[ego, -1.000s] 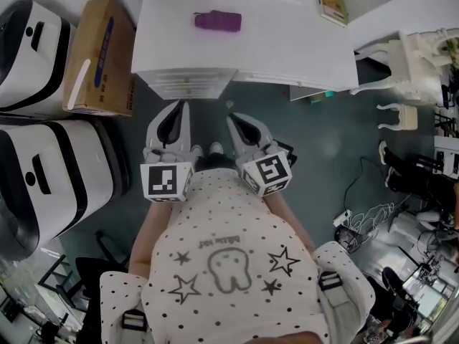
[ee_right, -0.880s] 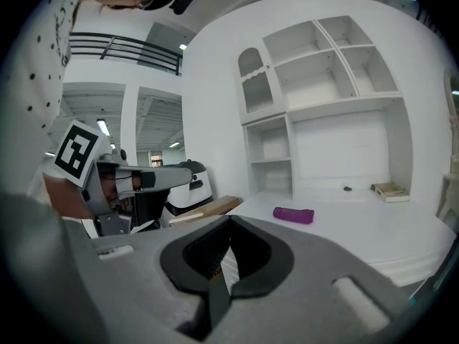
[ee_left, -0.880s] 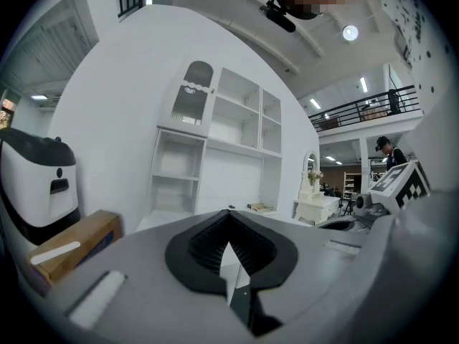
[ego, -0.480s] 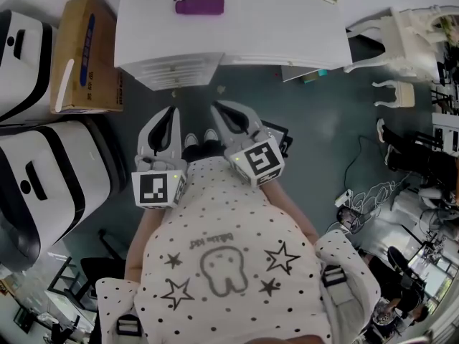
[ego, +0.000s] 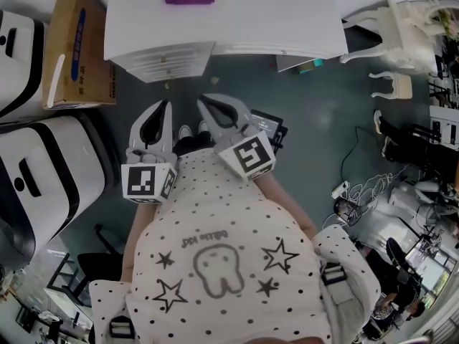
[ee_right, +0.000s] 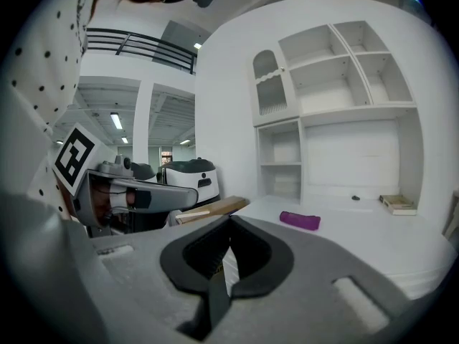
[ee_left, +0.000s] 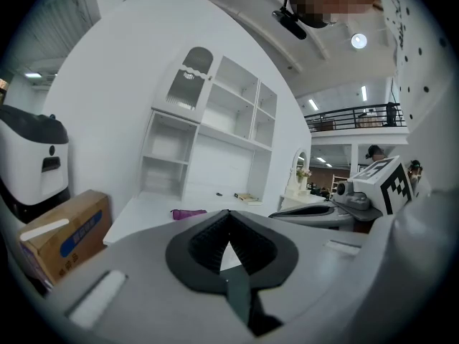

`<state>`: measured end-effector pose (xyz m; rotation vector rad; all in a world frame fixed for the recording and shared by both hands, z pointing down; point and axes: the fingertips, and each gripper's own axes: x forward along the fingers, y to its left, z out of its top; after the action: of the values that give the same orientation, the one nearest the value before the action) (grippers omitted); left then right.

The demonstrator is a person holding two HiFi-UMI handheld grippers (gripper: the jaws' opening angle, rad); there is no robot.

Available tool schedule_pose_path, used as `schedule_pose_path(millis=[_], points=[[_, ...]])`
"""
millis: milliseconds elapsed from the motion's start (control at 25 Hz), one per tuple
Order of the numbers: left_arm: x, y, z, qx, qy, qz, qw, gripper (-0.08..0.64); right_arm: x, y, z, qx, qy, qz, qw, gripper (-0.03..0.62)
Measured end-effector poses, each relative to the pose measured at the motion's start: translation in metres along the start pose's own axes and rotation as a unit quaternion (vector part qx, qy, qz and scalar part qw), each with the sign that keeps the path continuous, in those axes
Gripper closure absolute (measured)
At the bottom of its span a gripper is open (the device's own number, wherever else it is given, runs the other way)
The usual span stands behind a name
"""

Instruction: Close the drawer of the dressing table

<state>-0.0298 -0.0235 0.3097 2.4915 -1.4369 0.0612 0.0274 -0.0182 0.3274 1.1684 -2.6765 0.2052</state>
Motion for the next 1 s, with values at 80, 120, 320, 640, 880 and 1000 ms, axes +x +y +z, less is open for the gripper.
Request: schedule_pose_path(millis=[80, 120, 320, 640, 880, 1000], points=[[0.000, -0.003, 0.000, -0.002, -0.002, 0.002, 1.0000, 0.560, -0.002, -0.001, 0.000, 0.003, 0.002, 0.003, 1.000, 0.598], [0.001, -0.004, 0.000, -0.003, -0.003, 0.005, 1.0000, 0.560, -0.004, -0.002, 0.000, 0.004, 0.004, 0.003, 1.000, 0.598], [0.002, -0.007, -0.005, -0.016, 0.004, 0.023, 0.9996, 0.560, -0.012, -0.010, -0.005, 0.008, 0.004, 0.007, 1.000, 0.598], [0.007, -0.028, -0.023, -0.017, 0.014, 0.020, 0.9996, 0.560, -0.022, -0.017, -0.013, 0.001, 0.010, 0.024, 1.000, 0.598], [0.010, -0.030, -0.014, -0.003, -0.001, 0.026, 0.9997, 0.560, -0.016, -0.015, -0.010, -0.016, -0.008, 0.047, 0.999, 0.597], [0.012, -0.029, -0.010, 0.008, 0.001, 0.021, 0.9997, 0.560, -0.009, -0.012, -0.007, -0.018, -0.014, 0.054, 0.998, 0.598]])
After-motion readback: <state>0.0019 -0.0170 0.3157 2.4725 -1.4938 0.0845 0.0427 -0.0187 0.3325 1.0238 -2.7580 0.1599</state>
